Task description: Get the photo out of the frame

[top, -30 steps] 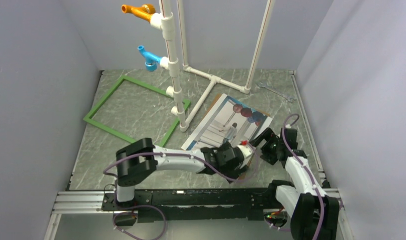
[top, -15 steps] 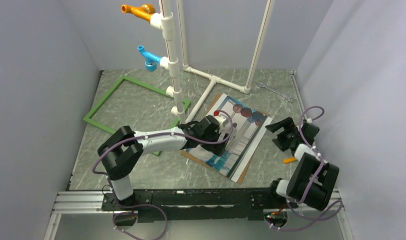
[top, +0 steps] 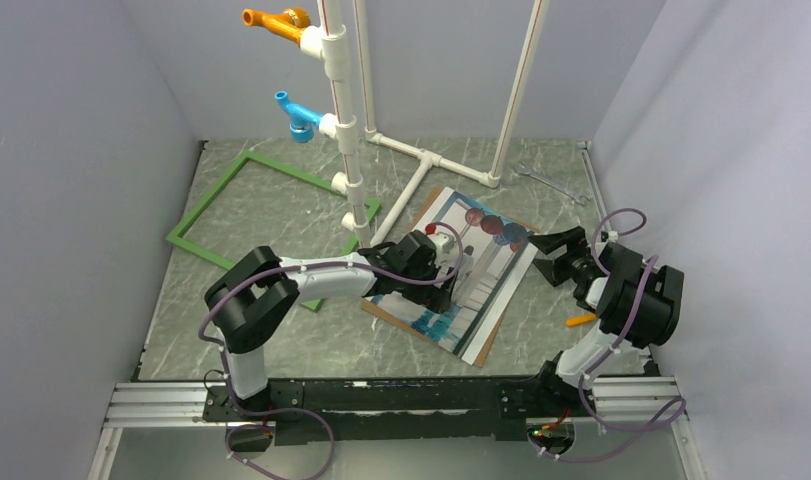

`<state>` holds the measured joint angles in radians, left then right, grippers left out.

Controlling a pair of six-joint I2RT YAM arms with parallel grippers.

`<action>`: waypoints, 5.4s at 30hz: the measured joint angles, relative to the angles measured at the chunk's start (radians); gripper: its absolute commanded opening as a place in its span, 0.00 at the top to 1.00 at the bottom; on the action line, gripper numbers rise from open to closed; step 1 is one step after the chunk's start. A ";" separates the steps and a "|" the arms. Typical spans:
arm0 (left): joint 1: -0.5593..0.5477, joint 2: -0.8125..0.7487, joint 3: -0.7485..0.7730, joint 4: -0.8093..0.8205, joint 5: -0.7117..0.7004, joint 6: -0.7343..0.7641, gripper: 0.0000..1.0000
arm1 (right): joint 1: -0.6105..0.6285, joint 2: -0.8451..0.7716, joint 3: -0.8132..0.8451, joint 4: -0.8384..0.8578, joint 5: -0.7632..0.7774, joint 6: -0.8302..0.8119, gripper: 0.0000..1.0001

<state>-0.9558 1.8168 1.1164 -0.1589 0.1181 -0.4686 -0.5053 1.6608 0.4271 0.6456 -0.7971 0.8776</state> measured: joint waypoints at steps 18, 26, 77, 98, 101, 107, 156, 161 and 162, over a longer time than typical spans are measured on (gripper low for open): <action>-0.028 0.001 0.040 0.011 0.036 0.026 0.00 | 0.002 0.165 -0.031 0.306 -0.080 0.155 0.85; -0.168 0.003 0.100 -0.030 -0.097 0.120 0.01 | 0.001 0.142 -0.034 0.282 -0.094 0.177 1.00; -0.545 0.113 0.219 -0.317 -0.655 0.263 0.52 | 0.001 0.026 0.000 -0.018 -0.108 0.079 0.74; -0.500 0.059 0.211 -0.309 -0.654 0.245 0.54 | 0.012 -0.150 -0.005 -0.299 -0.040 -0.076 0.62; -0.500 0.059 0.211 -0.307 -0.653 0.245 0.55 | 0.035 -0.241 -0.021 -0.391 -0.018 -0.104 0.66; -0.498 0.059 0.197 -0.290 -0.649 0.245 0.57 | 0.126 -0.418 -0.082 -0.600 0.048 -0.127 0.67; -0.481 0.039 0.180 -0.265 -0.612 0.245 0.63 | 0.421 -0.724 -0.358 -0.624 0.087 0.113 0.67; -0.481 0.039 0.180 -0.265 -0.612 0.245 0.63 | 0.428 -0.651 -0.411 -0.396 0.073 0.180 0.69; -0.481 0.039 0.180 -0.265 -0.612 0.245 0.63 | 0.429 -0.635 -0.414 -0.357 0.074 0.190 0.70</action>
<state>-1.4364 1.8557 1.2961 -0.4236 -0.4938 -0.2237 -0.0765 1.0256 0.0128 0.2886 -0.7235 1.0672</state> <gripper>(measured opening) 0.370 0.326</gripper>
